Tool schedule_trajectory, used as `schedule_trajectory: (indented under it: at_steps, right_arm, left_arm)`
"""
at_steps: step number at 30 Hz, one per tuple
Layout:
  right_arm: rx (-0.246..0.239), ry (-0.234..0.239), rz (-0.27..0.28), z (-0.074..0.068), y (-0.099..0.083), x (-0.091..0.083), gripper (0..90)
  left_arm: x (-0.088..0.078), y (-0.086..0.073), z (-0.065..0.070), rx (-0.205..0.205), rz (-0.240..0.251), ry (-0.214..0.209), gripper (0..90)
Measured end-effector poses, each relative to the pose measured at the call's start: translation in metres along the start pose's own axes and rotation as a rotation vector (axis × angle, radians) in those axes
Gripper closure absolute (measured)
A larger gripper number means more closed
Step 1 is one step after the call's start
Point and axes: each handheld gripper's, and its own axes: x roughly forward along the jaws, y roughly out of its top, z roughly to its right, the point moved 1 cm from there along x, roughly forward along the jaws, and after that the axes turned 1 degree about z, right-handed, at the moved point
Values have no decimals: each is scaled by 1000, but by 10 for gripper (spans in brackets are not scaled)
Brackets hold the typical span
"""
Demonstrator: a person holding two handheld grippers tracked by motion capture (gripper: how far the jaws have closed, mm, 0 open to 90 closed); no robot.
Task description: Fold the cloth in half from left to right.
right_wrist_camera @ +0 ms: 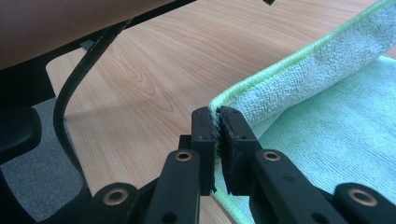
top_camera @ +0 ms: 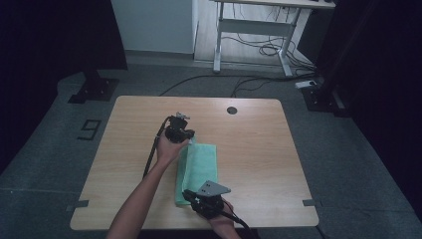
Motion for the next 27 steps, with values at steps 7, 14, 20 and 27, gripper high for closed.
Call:
schedule_trajectory:
  at_steps: [7, 14, 20, 27]
  right_arm:
    - [2, -7, -8, 3, -4, -5, 842]
    - [9, -17, -13, 7, -8, -7, 840]
    - [21, -24, -22, 11, -12, -10, 839]
    - [30, -34, -34, 15, -18, -12, 834]
  left_arm:
    - [8, -2, 3, -1, -11, -1, 872]
    - [13, -2, 2, -12, -13, 3, 872]
    - [19, -3, 6, -8, -14, 4, 872]
    - [27, -3, 10, -9, -25, 6, 865]
